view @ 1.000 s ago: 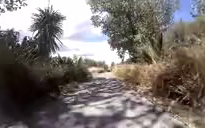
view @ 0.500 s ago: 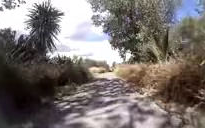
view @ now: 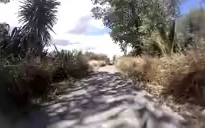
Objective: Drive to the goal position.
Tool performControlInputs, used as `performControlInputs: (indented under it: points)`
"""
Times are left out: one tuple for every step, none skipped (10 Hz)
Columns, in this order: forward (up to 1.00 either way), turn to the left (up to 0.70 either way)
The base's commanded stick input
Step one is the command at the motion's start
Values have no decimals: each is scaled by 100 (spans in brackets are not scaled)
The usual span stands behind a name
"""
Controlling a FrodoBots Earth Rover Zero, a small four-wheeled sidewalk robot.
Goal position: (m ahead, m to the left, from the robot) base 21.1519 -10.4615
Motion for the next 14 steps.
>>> performControlInputs:
  points:
    - [85,3]
    - [85,3]
    - [85,3]
    - [85,3]
    - [85,3]
    - [85,3]
    - [85,3]
    - [85,3]
    - [85,3]
    - [85,3]
    - [85,2]
    - [85,1]
    - [85,0]
    - [85,0]
